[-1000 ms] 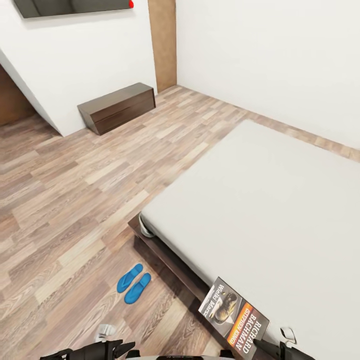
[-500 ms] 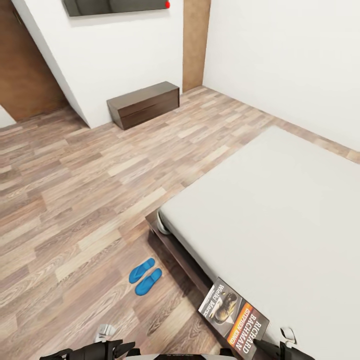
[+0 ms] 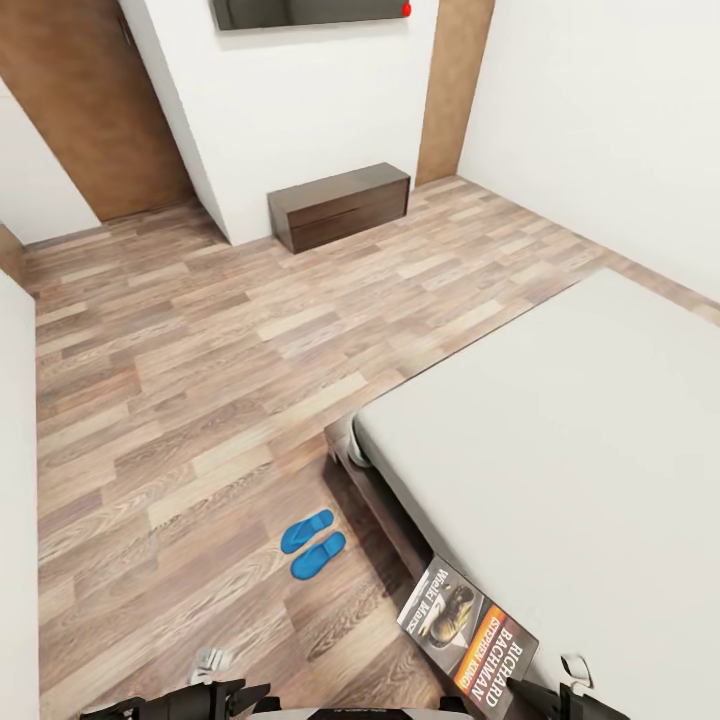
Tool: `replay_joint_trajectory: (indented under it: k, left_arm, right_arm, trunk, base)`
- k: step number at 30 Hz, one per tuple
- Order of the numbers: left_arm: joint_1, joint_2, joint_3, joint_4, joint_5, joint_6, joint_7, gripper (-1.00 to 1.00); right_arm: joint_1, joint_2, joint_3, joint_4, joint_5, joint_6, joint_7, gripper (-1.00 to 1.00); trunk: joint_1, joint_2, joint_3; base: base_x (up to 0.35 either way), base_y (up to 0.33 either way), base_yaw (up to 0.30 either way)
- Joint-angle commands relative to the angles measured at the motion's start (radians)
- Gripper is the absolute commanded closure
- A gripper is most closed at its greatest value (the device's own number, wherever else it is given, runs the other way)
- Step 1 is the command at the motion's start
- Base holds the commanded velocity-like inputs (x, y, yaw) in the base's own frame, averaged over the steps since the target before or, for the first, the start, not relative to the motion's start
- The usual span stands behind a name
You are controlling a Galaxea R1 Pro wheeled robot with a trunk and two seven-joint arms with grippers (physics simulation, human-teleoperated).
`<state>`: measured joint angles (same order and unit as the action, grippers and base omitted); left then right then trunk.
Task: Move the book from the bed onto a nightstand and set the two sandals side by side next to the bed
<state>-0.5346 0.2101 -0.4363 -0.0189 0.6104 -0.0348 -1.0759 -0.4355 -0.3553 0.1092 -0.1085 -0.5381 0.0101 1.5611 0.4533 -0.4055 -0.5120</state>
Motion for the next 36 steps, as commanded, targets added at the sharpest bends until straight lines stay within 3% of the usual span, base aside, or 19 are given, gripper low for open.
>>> replay_joint_trajectory:
  k: [1,26,28,31,34,36]
  left_arm:
    - [-0.001,0.000,-0.009,0.001,0.006,-0.004,-0.002,-1.00]
    - [-0.001,0.000,-0.008,0.001,0.007,-0.004,0.013,-1.00]
    - [-0.001,-0.001,-0.009,0.001,0.006,-0.005,0.040,-1.00]
    - [-0.001,-0.005,-0.010,0.000,0.003,-0.005,0.136,-1.00]
    - [-0.001,-0.022,-0.011,0.000,-0.009,-0.004,0.354,-1.00]
    - [0.000,-0.039,-0.011,0.000,-0.022,-0.004,0.431,-1.00]
  right_arm:
    - [0.000,-0.001,0.007,0.000,-0.009,0.001,0.002,1.00]
    - [0.000,-0.001,0.007,0.000,-0.009,0.000,0.002,1.00]
    - [0.000,-0.001,0.007,0.000,-0.009,0.000,0.002,1.00]
    - [0.000,-0.001,0.007,0.000,-0.009,0.000,0.002,1.00]
    - [0.000,-0.001,0.007,0.000,-0.009,0.000,0.001,1.00]
    - [0.000,-0.001,0.007,0.000,-0.009,0.000,0.001,1.00]
  trunk:
    - [0.000,-0.002,-0.001]
    - [0.000,-0.002,-0.001]
    - [0.000,-0.002,-0.001]
    - [0.000,-0.002,-0.001]
    - [0.000,-0.002,-0.001]
    - [0.000,-0.002,-0.001]
  base:
    - [0.000,0.000,0.294]
    - [0.000,0.000,0.294]
    - [0.000,0.000,0.294]
    - [0.000,0.000,0.294]
    - [0.000,0.000,0.294]
    - [0.000,0.000,0.294]
